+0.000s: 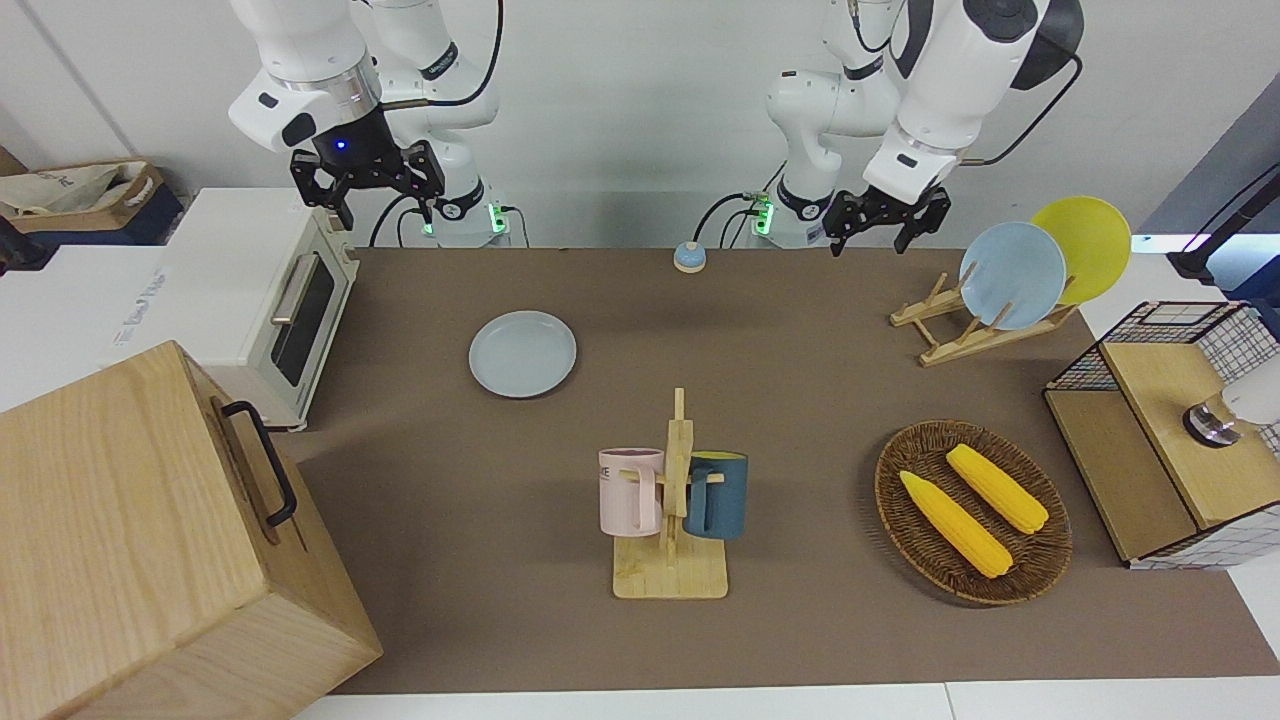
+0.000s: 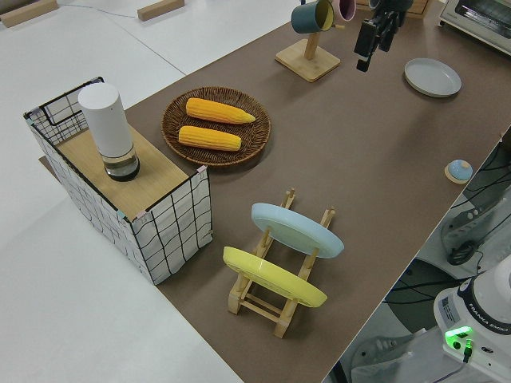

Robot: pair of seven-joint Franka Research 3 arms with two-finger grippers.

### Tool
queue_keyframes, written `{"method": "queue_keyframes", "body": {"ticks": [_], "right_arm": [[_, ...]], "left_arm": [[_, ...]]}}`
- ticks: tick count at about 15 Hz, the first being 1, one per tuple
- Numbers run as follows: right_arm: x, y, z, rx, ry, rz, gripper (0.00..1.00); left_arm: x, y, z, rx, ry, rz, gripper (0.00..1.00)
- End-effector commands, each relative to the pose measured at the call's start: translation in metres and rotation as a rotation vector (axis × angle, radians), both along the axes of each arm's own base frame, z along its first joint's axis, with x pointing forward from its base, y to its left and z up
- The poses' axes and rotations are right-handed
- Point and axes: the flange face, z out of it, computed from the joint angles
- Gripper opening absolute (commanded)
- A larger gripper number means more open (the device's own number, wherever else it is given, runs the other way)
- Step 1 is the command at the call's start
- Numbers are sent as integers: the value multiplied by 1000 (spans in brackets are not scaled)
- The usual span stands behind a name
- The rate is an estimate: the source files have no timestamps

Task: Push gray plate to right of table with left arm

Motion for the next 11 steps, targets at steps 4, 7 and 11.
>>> {"method": "queue_keyframes", "body": {"ticks": [4,7,11], "right_arm": [[-4,-2,3,7,4,-2,983],[-4,-2,3,7,6,-3,983],[-4,-2,3,7,6,-2,983]], "left_arm": [[2,71,62,-15,-32,-25,991],[2,84,67,-21,-45,-35,991],[2,87,67,-26,-46,-37,991]]}}
